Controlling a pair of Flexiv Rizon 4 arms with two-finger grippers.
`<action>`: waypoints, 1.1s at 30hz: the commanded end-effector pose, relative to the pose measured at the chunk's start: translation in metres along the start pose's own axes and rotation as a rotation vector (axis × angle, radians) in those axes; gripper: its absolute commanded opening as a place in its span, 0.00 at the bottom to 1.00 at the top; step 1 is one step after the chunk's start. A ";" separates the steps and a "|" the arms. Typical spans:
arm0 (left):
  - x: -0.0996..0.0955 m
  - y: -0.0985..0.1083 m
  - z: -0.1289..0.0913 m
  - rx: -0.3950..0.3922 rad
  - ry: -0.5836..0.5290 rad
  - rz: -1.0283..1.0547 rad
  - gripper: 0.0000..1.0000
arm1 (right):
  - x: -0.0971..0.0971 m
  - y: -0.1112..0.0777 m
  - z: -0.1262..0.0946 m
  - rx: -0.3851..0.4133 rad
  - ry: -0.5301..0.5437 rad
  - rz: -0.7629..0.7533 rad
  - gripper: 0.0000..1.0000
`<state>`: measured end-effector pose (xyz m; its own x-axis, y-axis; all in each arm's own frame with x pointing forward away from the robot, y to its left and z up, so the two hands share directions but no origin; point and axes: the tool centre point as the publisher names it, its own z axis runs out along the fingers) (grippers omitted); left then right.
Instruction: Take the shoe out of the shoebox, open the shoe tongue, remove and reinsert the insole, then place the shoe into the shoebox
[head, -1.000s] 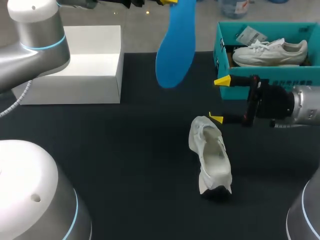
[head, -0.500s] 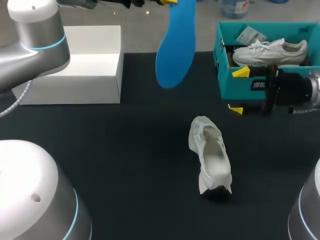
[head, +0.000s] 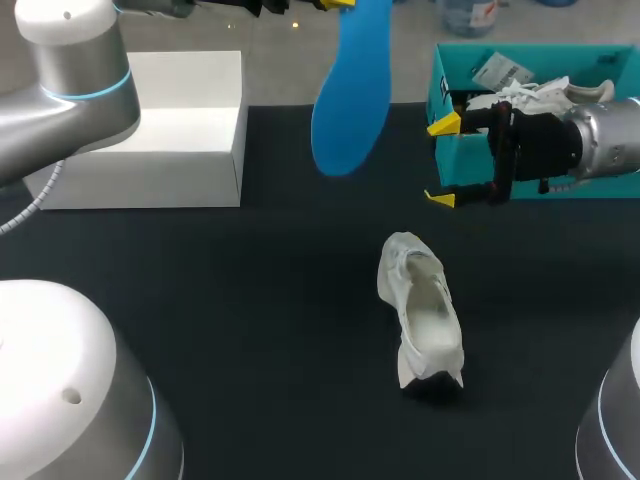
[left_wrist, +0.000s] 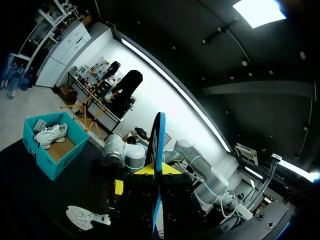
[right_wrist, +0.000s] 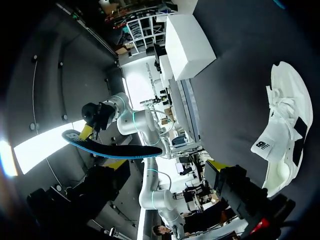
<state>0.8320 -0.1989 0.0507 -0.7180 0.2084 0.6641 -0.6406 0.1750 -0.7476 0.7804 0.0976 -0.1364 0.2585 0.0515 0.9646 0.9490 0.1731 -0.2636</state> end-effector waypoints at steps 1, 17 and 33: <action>0.000 0.000 0.000 -0.001 0.001 0.000 0.00 | -0.006 0.001 0.019 0.000 -0.004 0.017 1.00; 0.024 0.019 -0.009 0.039 -0.024 0.404 0.00 | -0.003 0.002 0.030 -0.047 -0.003 0.014 1.00; 0.037 0.141 -0.003 -0.044 -0.036 0.761 0.00 | -0.003 0.002 0.030 -0.047 -0.003 0.014 1.00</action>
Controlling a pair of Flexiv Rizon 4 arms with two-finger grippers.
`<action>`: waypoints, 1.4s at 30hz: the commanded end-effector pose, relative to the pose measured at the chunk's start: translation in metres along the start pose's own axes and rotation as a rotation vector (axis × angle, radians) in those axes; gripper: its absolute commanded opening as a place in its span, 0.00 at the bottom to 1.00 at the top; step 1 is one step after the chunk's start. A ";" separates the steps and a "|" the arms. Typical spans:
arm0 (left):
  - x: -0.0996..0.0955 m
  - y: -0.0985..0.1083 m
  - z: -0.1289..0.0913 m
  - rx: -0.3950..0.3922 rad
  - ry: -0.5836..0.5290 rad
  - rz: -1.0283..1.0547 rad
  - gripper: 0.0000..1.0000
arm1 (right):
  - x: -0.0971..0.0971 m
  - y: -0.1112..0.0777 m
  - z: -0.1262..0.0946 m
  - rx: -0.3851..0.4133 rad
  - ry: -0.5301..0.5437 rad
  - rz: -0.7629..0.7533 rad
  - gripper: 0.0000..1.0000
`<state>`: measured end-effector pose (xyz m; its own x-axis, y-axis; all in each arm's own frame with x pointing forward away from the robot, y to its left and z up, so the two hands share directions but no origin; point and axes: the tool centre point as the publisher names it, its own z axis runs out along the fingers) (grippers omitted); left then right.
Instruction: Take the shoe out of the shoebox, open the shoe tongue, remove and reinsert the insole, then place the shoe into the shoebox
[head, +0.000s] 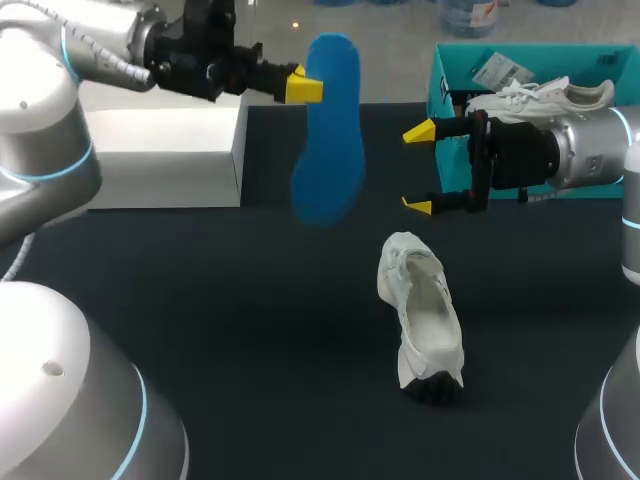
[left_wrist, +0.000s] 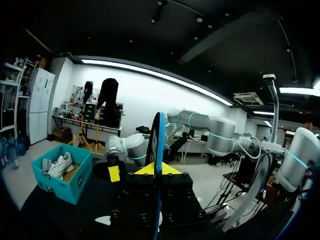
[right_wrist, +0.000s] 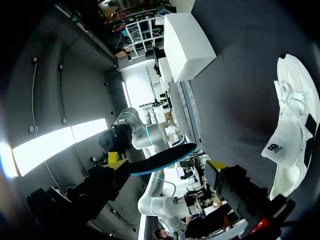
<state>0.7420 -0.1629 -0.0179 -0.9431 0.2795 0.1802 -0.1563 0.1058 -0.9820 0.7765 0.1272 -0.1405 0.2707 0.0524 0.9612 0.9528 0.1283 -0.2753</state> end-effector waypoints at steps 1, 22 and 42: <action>0.022 0.017 0.009 0.015 -0.041 0.215 0.00 | 0.000 -0.001 0.001 -0.002 -0.004 0.001 1.00; 0.022 0.017 0.009 0.015 -0.041 0.215 0.00 | 0.000 -0.001 0.001 -0.002 -0.004 0.001 1.00; 0.066 0.005 0.009 -0.159 0.005 0.979 0.00 | 0.000 -0.001 0.001 -0.002 -0.004 0.001 1.00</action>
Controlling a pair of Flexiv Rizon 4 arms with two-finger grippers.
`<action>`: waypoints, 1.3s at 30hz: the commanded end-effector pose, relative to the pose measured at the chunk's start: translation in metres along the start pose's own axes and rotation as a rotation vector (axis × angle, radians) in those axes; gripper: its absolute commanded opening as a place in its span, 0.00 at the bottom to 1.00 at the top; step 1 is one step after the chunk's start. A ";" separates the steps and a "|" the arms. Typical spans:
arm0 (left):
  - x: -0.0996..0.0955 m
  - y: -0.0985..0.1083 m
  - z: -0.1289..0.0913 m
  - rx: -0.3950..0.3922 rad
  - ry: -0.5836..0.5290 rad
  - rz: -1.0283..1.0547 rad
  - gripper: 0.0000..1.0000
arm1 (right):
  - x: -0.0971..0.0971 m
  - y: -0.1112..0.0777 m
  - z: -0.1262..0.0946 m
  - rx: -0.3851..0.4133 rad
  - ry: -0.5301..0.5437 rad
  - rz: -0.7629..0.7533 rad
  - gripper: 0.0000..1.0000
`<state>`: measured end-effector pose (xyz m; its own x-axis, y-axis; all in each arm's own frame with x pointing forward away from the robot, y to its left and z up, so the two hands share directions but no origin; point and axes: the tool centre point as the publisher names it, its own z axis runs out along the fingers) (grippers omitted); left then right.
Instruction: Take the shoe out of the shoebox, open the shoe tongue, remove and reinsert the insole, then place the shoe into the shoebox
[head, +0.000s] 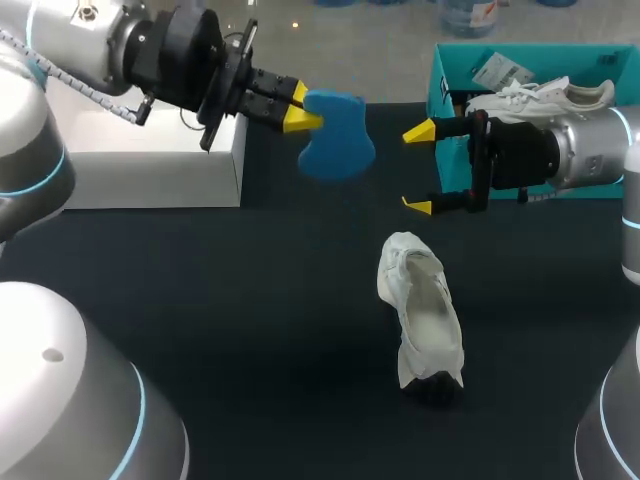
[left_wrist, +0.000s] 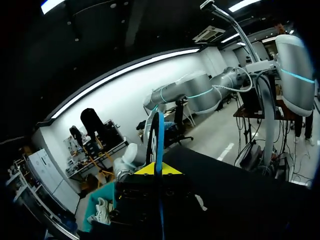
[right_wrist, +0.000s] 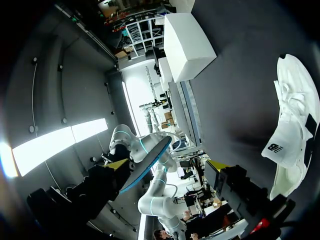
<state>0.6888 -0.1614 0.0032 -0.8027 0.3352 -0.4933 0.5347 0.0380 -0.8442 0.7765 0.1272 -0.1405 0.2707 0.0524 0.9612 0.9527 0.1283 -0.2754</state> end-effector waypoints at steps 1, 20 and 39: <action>0.023 0.009 -0.002 -0.002 -0.019 0.285 0.00 | 0.000 -0.001 0.001 -0.002 -0.004 0.001 1.00; 0.034 0.054 0.015 0.008 -0.051 0.281 0.00 | 0.000 -0.001 0.001 -0.002 -0.004 0.001 1.00; 0.001 0.060 0.088 0.040 -0.028 0.365 0.00 | 0.000 -0.001 0.001 -0.002 -0.004 0.001 1.00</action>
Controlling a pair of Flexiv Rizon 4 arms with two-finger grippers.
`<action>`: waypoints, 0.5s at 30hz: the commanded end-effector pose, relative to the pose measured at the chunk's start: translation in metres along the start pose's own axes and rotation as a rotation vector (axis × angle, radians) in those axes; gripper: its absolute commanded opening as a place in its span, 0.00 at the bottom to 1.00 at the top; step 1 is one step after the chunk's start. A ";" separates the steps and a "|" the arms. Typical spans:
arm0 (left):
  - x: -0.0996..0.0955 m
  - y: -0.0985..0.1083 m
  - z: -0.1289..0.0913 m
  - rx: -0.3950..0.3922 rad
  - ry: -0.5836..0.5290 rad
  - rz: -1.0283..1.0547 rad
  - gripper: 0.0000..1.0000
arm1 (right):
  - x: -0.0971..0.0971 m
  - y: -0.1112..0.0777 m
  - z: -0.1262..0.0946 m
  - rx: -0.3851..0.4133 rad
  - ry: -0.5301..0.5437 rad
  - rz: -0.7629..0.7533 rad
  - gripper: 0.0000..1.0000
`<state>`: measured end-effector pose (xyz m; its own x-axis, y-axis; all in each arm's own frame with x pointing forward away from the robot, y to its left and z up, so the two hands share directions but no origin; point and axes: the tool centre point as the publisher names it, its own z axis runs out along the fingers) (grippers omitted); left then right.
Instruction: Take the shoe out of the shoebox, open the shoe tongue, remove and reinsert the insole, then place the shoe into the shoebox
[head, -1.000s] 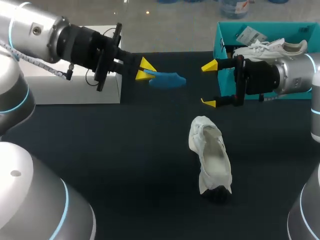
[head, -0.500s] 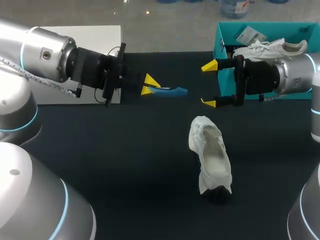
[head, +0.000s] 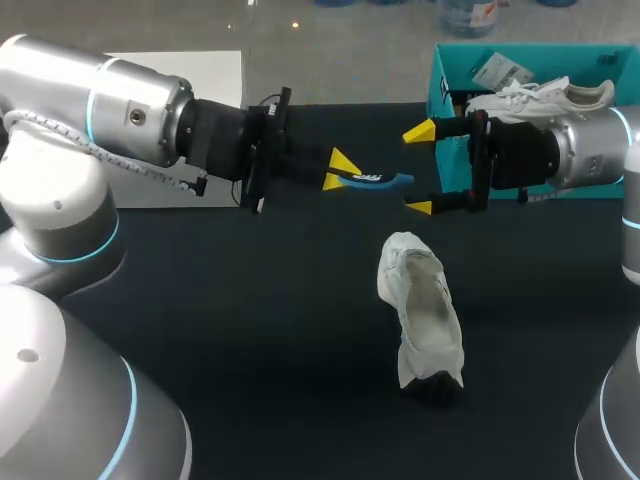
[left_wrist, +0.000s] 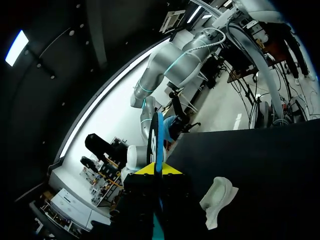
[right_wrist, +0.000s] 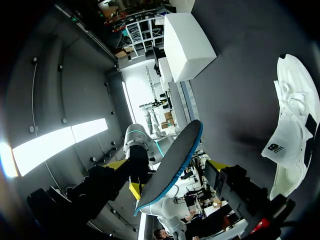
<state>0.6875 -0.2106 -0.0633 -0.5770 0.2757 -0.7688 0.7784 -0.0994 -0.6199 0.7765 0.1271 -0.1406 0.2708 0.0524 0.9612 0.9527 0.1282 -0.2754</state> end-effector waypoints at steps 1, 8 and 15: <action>-0.011 0.013 0.030 0.015 0.022 0.007 0.00 | 0.000 -0.001 0.001 -0.002 -0.004 0.001 1.00; -0.009 0.016 0.037 0.016 0.022 0.006 0.00 | 0.000 -0.001 0.001 -0.002 -0.004 0.001 0.00; -0.008 0.023 0.025 -0.016 0.025 0.010 0.00 | 0.000 -0.001 0.001 -0.002 -0.004 0.001 0.00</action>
<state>0.7029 -0.2451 -0.0761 -0.5644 0.2941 -0.7713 0.7873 -0.0889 -0.6101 0.7764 0.1272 -0.1405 0.2707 0.0524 0.9612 0.9527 0.1283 -0.2753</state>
